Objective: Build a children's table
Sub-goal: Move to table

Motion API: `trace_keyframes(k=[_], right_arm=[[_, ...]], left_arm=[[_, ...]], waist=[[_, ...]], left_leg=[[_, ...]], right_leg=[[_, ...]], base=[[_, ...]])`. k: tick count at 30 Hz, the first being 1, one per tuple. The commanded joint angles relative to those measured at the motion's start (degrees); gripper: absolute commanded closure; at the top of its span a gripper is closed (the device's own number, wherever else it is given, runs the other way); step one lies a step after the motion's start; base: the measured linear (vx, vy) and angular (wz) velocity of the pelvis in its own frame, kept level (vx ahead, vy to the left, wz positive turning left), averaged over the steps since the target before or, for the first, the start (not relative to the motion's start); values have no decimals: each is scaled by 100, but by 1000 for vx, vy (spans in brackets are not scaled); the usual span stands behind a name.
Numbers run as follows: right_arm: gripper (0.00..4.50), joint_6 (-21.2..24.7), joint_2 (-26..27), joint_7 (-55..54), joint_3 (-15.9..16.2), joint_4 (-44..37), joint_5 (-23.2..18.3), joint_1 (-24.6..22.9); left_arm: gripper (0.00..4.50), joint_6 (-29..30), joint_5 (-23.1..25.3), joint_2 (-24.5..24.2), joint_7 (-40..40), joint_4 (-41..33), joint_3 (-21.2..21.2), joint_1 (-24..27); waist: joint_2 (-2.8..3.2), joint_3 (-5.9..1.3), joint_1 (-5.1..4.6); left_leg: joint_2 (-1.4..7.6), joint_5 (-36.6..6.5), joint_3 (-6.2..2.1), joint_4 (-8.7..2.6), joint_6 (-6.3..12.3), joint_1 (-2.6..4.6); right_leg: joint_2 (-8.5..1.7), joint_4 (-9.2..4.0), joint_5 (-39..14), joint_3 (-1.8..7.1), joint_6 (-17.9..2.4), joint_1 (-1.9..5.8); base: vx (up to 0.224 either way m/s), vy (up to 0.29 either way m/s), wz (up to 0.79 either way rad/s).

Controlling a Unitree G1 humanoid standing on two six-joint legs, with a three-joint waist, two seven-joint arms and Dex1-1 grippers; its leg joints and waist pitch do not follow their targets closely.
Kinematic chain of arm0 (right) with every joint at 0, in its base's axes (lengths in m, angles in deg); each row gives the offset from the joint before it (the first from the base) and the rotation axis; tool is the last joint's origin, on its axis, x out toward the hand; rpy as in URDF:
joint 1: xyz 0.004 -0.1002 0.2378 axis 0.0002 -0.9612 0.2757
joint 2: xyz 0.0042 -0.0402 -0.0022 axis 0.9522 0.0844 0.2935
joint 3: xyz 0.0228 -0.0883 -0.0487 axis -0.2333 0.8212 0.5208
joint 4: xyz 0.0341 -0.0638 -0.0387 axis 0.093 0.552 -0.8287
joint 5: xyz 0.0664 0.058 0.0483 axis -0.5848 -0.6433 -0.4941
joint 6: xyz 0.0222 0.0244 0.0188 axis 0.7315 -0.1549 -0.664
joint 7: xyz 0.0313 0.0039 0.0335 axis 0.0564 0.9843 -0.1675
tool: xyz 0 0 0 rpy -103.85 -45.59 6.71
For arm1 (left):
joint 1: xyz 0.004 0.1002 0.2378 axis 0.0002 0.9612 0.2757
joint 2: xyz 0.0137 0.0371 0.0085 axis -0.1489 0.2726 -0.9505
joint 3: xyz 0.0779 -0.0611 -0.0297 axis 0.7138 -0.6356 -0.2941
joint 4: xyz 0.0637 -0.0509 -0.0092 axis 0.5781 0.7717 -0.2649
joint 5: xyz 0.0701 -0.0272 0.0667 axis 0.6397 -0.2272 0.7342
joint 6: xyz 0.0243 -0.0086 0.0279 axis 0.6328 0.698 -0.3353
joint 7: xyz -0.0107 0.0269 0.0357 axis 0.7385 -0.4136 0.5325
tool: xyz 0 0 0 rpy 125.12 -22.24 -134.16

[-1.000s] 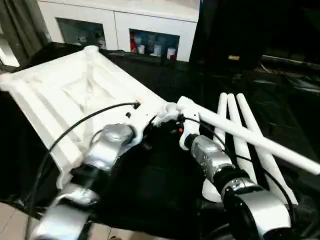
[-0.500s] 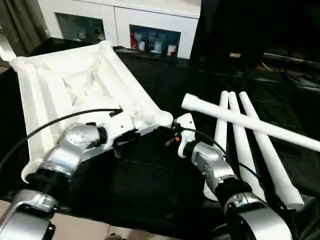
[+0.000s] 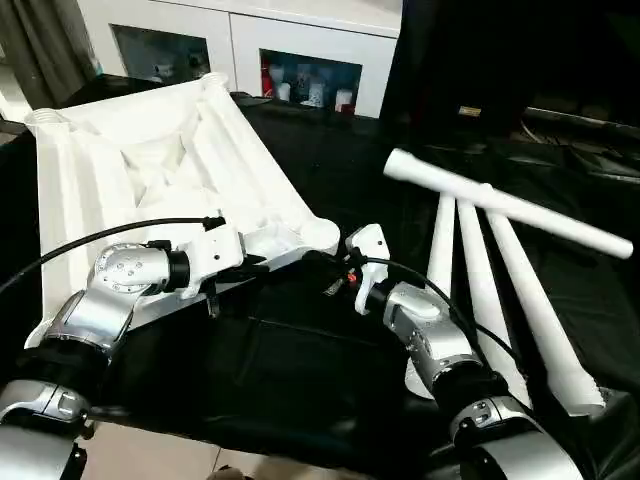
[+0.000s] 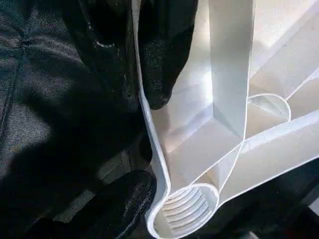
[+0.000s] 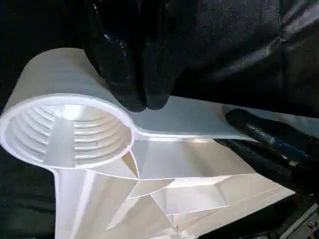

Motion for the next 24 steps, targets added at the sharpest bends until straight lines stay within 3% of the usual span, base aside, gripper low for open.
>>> trace_keyframes(k=[1, 4, 10, 14, 20, 24], right_arm=[[444, 16, -501, -1074, -737, -318, -203, 376], [444, 1, -564, -1318, -688, -158, -26, 421], [444, 32, -625, -1265, -755, -111, -103, 436], [410, 106, -704, -1161, -731, -174, -77, 360], [379, 239, -771, -838, -650, -484, -59, 61], [358, 289, -834, -792, -661, -592, -96, -76]], left_arm=[[450, -918, 222, 257, 1305, -238, 1097, 223], [450, -817, 278, 317, 1115, 69, 1016, 144], [450, -651, 140, 462, 1109, 280, 839, 75], [450, -562, 360, 573, 809, 579, 783, -95], [450, -483, 438, 742, 561, 913, 659, -293], [450, -546, 491, 794, 579, 1077, 637, -376]], waist=[[109, -437, 24], [108, -436, 47], [122, -427, 91], [142, -428, 115], [122, -422, 138], [155, -427, 140]], left_leg=[[224, 140, -27, -301, 379, 100], [227, 108, -20, -295, 336, 111], [235, -164, -25, -302, 207, 111], [229, -217, -23, -292, 146, 127], [219, -285, -29, -285, 172, 94], [221, -355, -42, -285, 138, 92]], right_leg=[[-450, -184, 1634, 282, -1629, 388], [-459, -187, 1589, 283, -1641, 381], [-469, -202, 1289, 292, -1595, 377], [-462, -206, 1244, 294, -1572, 369], [-472, -219, 1167, 303, -1527, 395], [-474, -229, 1020, 297, -1501, 386]], base=[[0, 0, 0], [0, 0, 0], [0, 0, 0], [0, 0, 0], [0, 0, 0], [0, 0, 0]])
